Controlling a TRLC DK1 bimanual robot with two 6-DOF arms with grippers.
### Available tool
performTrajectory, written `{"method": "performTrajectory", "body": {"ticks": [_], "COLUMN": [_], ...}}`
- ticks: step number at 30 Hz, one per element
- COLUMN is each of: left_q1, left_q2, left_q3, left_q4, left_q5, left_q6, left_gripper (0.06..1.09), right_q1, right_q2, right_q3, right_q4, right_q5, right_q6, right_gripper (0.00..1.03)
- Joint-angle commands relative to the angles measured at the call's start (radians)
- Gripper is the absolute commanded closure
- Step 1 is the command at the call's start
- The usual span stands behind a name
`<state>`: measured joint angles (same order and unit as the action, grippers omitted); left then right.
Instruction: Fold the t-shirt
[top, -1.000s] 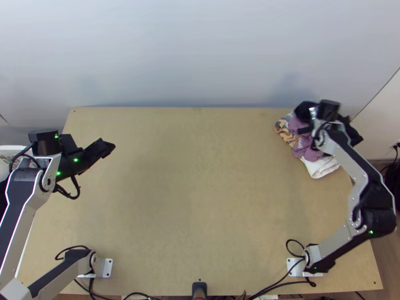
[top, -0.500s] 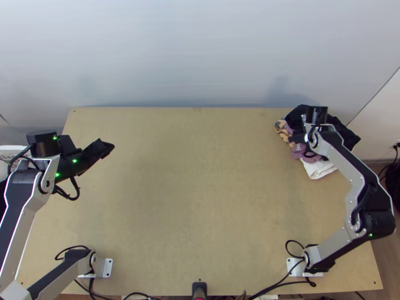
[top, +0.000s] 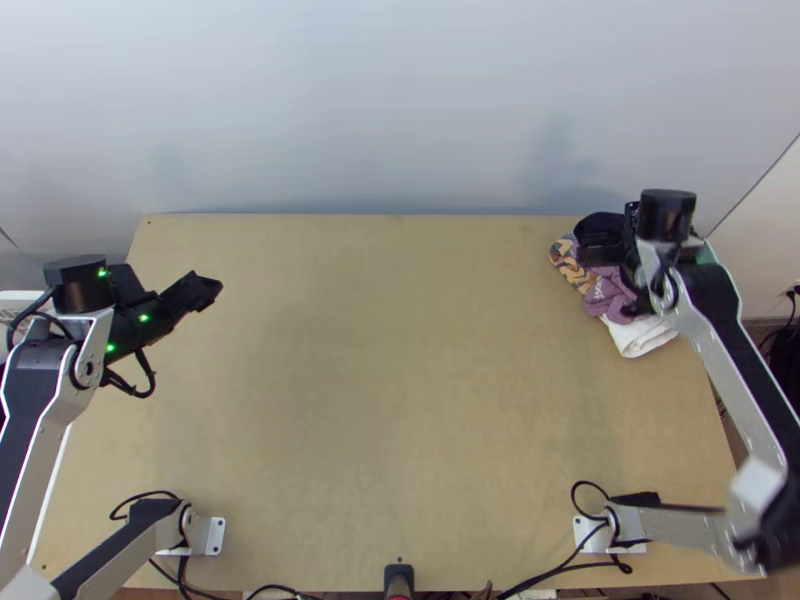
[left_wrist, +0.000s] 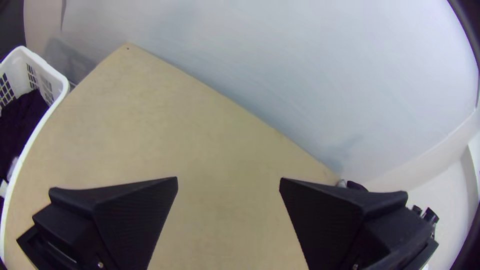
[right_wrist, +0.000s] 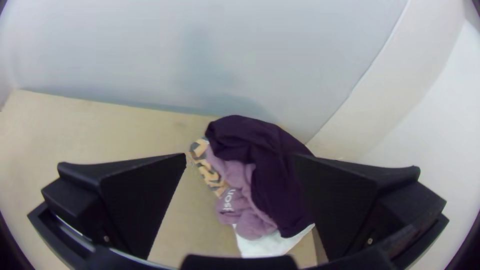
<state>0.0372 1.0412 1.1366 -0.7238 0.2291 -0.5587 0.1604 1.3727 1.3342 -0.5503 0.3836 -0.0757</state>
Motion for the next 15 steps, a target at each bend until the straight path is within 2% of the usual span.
{"method": "performTrajectory", "body": {"ticks": [1,4,6,9,11,12,15], "left_q1": [-0.005,-0.003,-0.002,0.004,0.007,0.009,0.016], "left_q2": [-0.059,-0.127,-0.193,-0.3,-0.375,-0.406,-0.475], "left_q3": [-0.011,-0.077,-0.166,-0.316,-0.406,-0.454,-0.572], "left_q4": [0.006,0.035,0.106,0.208,0.254,0.277,0.304], "left_q5": [-0.148,-0.247,-0.3,-0.375,-0.409,-0.41,-0.43], "left_q6": [0.118,0.184,0.232,0.312,0.316,0.322,0.356], "left_gripper": [0.1,0.1,0.1,0.1,0.1,0.1,0.1], "right_q1": [0.176,0.237,0.241,0.238,0.246,0.248,0.274], "right_q2": [-0.282,-0.377,-0.426,-0.566,-0.67,-0.71,-0.779], "right_q3": [-0.205,-0.352,-0.449,-0.701,-0.872,-0.942,-1.07], "right_q4": [0.115,0.214,0.268,0.55,0.751,0.808,0.825], "right_q5": [0.021,0.04,0.041,0.04,0.026,0.017,0.015], "right_q6": [0.09,0.059,0.057,0.037,-0.019,-0.035,-0.029], "right_gripper": [0.04,0.04,0.04,0.04,0.04,0.04,0.04]}}
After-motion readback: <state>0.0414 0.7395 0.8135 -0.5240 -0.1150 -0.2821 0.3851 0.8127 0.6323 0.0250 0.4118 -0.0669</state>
